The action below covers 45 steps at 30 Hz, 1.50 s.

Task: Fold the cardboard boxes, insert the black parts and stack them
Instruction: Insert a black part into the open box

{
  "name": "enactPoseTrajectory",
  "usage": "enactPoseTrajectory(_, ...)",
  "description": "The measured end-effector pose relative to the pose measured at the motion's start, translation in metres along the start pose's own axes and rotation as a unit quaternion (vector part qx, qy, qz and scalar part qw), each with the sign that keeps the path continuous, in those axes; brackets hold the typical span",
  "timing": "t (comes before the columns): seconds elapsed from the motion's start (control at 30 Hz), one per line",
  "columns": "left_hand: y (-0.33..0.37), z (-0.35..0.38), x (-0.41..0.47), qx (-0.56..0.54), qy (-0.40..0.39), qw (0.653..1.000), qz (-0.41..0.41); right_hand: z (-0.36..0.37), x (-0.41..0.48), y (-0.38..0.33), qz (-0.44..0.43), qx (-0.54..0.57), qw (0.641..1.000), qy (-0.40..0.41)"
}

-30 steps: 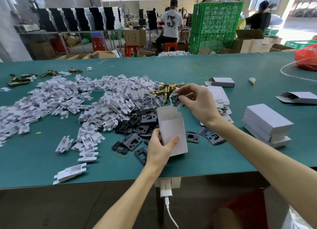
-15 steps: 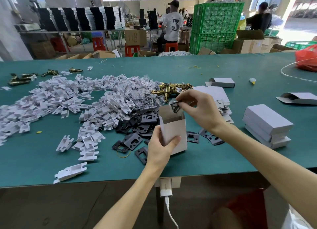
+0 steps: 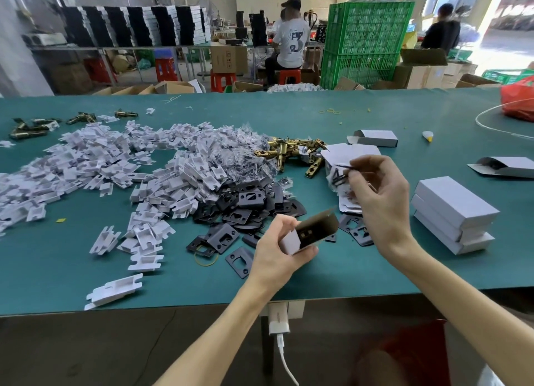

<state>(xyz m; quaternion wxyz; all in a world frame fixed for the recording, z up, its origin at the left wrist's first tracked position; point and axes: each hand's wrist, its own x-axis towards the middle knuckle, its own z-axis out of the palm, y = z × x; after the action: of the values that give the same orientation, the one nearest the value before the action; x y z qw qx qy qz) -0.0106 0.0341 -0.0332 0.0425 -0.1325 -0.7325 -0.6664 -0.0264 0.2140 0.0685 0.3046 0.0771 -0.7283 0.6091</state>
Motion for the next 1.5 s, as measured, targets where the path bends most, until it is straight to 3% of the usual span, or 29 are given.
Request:
enactPoseTrajectory(0.27, 0.001, -0.002, 0.000, 0.032, -0.016, 0.999, -0.008, -0.010, -0.013, 0.016, 0.030, -0.006, 0.999, -0.010)
enactPoseTrajectory(0.43, 0.000, 0.001, 0.003, -0.007, 0.016, 1.000, 0.004, -0.004, -0.010, 0.039, 0.063, -0.066, 0.995, -0.048)
enactPoseTrajectory(0.6, 0.003, 0.000, 0.003, -0.084, 0.081, 0.991, -0.063, 0.022, 0.002, 0.073, 0.121, -0.171, 0.971, -0.117)
enactPoseTrajectory(0.87, 0.004, -0.008, 0.003, -0.171, 0.156, 0.971, -0.056, 0.043, 0.018, 0.083, 0.105, -0.307, 0.919, -0.224)
enactPoseTrajectory(1.17, 0.004, -0.008, 0.002, -0.229, 0.132, 0.963, -0.053, 0.049, 0.013, 0.084, 0.052, -0.378, 0.879, -0.285)
enactPoseTrajectory(1.5, 0.005, -0.006, 0.000, -0.232, 0.088, 0.968, -0.025, 0.046, 0.006, 0.084, 0.055, -0.392, 0.871, -0.290)
